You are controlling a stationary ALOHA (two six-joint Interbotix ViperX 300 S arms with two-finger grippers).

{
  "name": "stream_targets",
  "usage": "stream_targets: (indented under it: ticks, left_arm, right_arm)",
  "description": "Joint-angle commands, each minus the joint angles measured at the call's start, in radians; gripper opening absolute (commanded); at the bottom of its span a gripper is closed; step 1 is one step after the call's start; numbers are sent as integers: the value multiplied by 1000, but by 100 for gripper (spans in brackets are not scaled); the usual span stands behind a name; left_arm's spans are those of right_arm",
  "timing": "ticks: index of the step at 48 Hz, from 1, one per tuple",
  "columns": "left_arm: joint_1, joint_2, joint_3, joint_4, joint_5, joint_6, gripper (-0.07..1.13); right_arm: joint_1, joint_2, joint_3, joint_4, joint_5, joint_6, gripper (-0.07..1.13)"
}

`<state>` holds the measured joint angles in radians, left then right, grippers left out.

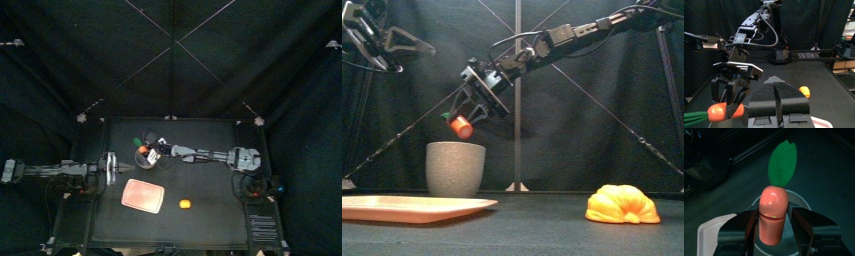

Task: Pick the carrot then place it in the grey bowl
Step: Drop carrot in the grey bowl and return to neutral

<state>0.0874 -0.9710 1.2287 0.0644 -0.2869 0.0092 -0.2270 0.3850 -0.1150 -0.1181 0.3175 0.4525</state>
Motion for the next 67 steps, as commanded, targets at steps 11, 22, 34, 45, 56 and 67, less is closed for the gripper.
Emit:
stream_targets:
  ticks: [11, 22, 34, 45, 56, 67]
  left_arm:
    - [-2, 0, -23, 3, -5, 0, -4]
    - [-2, -2, -25, 3, -5, 0, -4]
    - [2, -29, -25, 3, -5, 2, -4]
    - [6, -87, -25, 15, -5, 2, -4]
    - [12, -114, -28, 32, -5, 2, -4]
    - [15, -114, -25, 32, -5, 2, -4]
  right_arm:
    - [5, -37, -17, -48, -3, 3, 101]
    - [-6, -138, 26, -121, 17, -5, 101]
    - [-21, -422, 293, -184, -60, 11, 101]
    - [8, -710, 617, -175, -325, 8, 101]
    - [106, -968, 857, -195, -408, 5, 101]
    - [232, -1212, 1014, -241, -416, 5, 101]
